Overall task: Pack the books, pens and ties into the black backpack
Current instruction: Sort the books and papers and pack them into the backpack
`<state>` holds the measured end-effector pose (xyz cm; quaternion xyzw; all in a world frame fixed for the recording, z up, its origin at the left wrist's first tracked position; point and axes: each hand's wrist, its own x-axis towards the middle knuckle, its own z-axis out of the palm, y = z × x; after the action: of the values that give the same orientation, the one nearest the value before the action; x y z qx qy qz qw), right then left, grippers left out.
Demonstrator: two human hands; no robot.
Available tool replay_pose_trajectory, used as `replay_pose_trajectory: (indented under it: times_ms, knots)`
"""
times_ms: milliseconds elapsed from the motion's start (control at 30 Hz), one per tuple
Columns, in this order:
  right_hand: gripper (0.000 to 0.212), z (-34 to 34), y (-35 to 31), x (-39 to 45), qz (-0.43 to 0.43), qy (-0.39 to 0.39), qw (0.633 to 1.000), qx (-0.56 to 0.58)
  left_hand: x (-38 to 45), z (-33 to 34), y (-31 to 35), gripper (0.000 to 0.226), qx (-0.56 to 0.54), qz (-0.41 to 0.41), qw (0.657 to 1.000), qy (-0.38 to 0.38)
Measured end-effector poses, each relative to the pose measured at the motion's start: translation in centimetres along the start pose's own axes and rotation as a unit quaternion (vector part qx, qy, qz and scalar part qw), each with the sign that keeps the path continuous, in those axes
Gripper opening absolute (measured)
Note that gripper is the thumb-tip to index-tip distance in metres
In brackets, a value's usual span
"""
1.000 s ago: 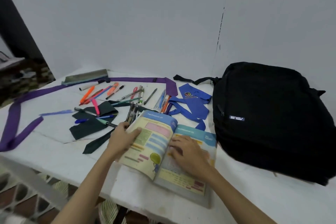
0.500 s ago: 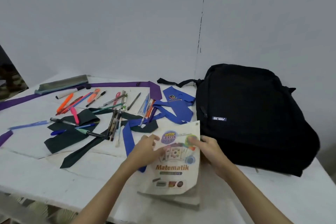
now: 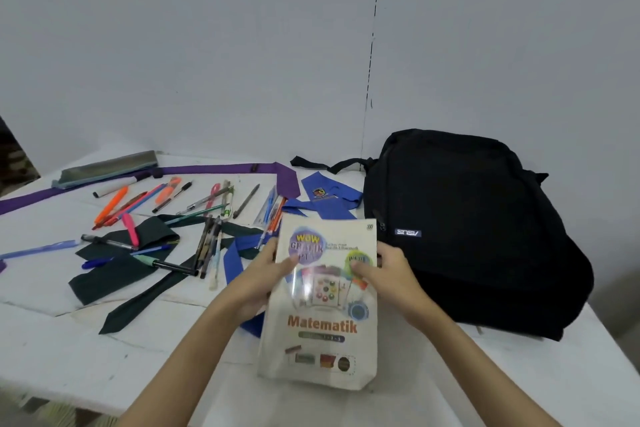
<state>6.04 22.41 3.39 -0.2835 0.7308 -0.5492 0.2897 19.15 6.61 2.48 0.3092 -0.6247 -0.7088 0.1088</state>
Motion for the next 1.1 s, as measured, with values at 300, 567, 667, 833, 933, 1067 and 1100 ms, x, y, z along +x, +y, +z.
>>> replay_pose_trajectory:
  times_ms: [300, 567, 667, 833, 933, 1067, 1100]
  knots:
    - [0.076, -5.5, -10.3, 1.6, -0.242, 0.086, 0.924, -0.282, -2.5, 3.0, 11.4, 0.010, 0.280, 0.345, 0.895, 0.029]
    - [0.017, -13.3, -11.1, 1.4, -0.147, 0.011, 0.982, -0.119, 1.7, 10.1, 16.0, 0.018, 0.380, 0.539, 0.752, 0.020]
    - [0.014, -17.3, -9.5, 0.6, -0.126, 0.089, 0.986, -0.056, 3.1, 13.4, 13.3, 0.011, 0.353, 0.683, 0.631, 0.106]
    - [0.014, -22.6, -7.3, -0.6, -0.097, 0.239, 0.964, 0.063, 6.2, 14.8, 4.6, 0.042, 0.545, 0.600, 0.565, -0.154]
    - [0.019, -23.5, -6.2, -0.7, -0.089, 0.256, 0.956, 0.109, 8.2, 14.6, 3.1, 0.060, 0.636, 0.497, 0.563, -0.177]
    - [0.019, -23.2, -4.9, 0.1, -0.085, 0.250, 0.954, 0.144, 9.9, 14.5, 3.2, 0.029, 0.532, 0.433, 0.707, -0.172]
    - [0.020, -23.1, -4.7, 0.4, -0.084, 0.245, 0.954, 0.149, 10.4, 14.3, 3.4, 0.026, 0.483, 0.385, 0.770, -0.160]
